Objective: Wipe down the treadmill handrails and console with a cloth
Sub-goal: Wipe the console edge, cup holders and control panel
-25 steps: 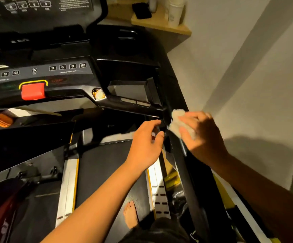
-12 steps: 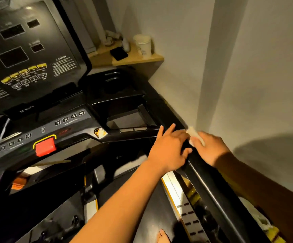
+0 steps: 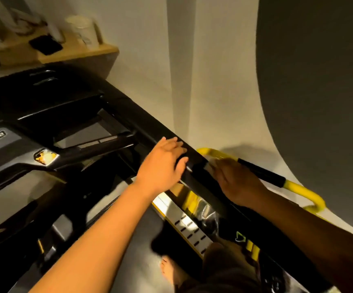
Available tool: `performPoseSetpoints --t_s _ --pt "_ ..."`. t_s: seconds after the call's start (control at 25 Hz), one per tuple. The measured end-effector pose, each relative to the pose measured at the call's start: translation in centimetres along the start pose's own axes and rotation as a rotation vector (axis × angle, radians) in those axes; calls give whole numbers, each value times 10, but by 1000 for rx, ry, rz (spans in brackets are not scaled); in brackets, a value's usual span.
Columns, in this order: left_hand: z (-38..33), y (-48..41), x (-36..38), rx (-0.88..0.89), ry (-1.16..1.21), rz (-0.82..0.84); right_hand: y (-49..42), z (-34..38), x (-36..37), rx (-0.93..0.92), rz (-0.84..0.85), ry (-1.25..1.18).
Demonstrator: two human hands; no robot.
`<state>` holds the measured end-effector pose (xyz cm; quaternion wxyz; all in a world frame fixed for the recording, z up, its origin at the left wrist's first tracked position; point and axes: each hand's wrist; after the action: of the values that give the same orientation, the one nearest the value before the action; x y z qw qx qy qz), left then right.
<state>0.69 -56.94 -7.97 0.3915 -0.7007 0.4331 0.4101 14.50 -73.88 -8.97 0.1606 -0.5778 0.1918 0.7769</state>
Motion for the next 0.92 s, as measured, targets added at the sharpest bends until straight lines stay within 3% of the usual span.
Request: performPoseSetpoints --t_s 0.08,0.2,0.28,0.4,0.52,0.92 --pt "-7 4 -6 -51 36 -46 -19 23 0 34 -87 -42" --pt "-28 13 -4 -93 1 -83 -12 38 -5 -8 -32 97" --pt "-45 20 6 -73 -92 -27 14 24 -5 -12 2 92" --pt "-77 30 25 -118 -135 -1 76 -12 1 -113 -178 58" --pt "-117 42 44 -131 -173 35 140 -61 20 17 -130 -111" --pt "-236 78 86 19 -127 124 254 -110 37 29 -294 -218"
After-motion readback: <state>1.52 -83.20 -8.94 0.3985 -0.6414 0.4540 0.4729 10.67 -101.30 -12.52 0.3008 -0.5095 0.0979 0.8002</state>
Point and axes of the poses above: each hand's wrist, its own y-axis away from the middle knuckle, its own x-axis out of the palm, z = x × y, and after that the axes turned 4 degrees about x, right-handed
